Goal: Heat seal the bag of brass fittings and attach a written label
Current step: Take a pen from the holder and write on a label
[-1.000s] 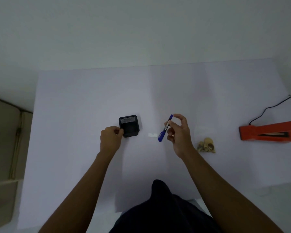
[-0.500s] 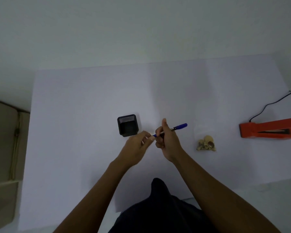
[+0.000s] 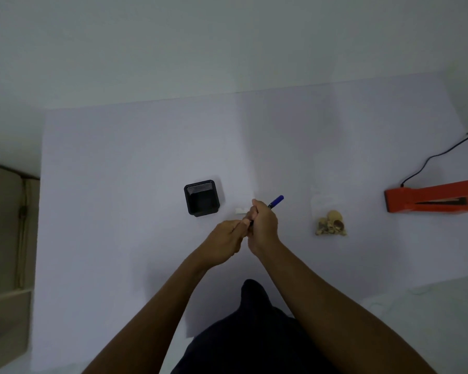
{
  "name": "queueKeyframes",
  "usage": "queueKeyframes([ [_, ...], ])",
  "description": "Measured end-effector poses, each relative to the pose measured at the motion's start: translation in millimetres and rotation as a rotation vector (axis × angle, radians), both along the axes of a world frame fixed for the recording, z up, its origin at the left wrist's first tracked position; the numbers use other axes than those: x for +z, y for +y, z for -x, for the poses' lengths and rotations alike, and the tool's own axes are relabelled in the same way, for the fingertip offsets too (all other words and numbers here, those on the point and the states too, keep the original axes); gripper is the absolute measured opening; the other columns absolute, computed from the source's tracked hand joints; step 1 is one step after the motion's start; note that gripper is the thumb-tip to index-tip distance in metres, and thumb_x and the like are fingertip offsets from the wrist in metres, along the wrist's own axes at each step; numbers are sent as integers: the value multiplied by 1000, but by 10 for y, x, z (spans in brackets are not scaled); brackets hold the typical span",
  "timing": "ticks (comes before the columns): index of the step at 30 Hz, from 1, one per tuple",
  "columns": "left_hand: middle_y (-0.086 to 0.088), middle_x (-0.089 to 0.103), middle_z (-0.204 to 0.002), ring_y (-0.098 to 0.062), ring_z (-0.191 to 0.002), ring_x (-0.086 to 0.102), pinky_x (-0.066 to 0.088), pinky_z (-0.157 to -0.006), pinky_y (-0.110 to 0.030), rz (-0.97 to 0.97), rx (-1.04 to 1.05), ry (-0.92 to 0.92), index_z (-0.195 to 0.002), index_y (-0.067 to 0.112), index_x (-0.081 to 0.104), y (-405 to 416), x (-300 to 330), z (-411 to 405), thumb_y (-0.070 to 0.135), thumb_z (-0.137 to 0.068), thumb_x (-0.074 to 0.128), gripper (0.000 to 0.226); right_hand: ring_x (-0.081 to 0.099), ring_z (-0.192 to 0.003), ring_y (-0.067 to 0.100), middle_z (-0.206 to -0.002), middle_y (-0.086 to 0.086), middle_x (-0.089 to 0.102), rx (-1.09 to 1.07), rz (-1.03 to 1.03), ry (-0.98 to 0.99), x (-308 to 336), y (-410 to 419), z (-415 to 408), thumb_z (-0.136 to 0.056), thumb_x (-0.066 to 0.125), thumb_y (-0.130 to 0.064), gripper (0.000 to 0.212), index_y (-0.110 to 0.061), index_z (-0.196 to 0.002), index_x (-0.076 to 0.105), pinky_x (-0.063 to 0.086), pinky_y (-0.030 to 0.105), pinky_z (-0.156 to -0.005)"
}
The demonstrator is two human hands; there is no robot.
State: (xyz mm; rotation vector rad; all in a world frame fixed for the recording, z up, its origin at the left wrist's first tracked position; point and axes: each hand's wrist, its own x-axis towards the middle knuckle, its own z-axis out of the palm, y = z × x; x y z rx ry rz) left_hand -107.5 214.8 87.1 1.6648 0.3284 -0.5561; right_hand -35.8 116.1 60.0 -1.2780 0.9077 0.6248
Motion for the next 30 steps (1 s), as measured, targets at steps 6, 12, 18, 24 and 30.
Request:
queueKeyframes([
  [6, 2, 55, -58, -12, -49, 47, 41, -54, -19, -68, 39, 103, -70, 11, 55, 312, -171, 245, 31, -106, 37, 45, 37, -46, 15, -56, 0, 43, -106, 144, -51, -166, -460, -381, -97, 56, -32, 43, -18, -58, 44, 28, 23, -41],
  [12, -6, 75, -86, -21, -73, 67, 52, -75, -29, -642, 149, -15, -89, 4, 76, 440, -798, 334, 17, -94, 64, 18, 35, -39, 11, -51, 0, 46, 174, 86, -156, -156, -131, -190, -101, 52, -46, 58, -14, -53, 50, 27, 24, -41],
  [18, -14, 73, -85, -28, -72, 66, 54, -71, -36, -840, 84, 19, -87, 2, 74, 539, -1003, 311, 11, -91, 59, 18, 38, -38, 10, -50, -2, 49, 300, 157, -146, -246, -108, 19, -101, 53, -46, 58, -11, -55, 52, 31, 24, -39],
  [24, -11, 73, -82, -25, -68, 65, 53, -68, -33, -840, 66, -3, -86, 4, 75, 591, -1063, 298, 13, -90, 61, 17, 37, -37, 9, -54, 2, 47, 327, 177, -172, -270, -158, -9, -102, 52, -45, 57, -11, -56, 52, 31, 23, -39],
  [30, -9, 74, -90, -24, -73, 67, 52, -67, -29, -879, 48, -9, -98, 10, 74, 583, -1027, 327, 20, -90, 63, 17, 35, -36, 6, -54, -2, 45, 323, 162, -167, -274, -153, -8, -102, 53, -44, 53, -14, -59, 49, 28, 21, -36],
])
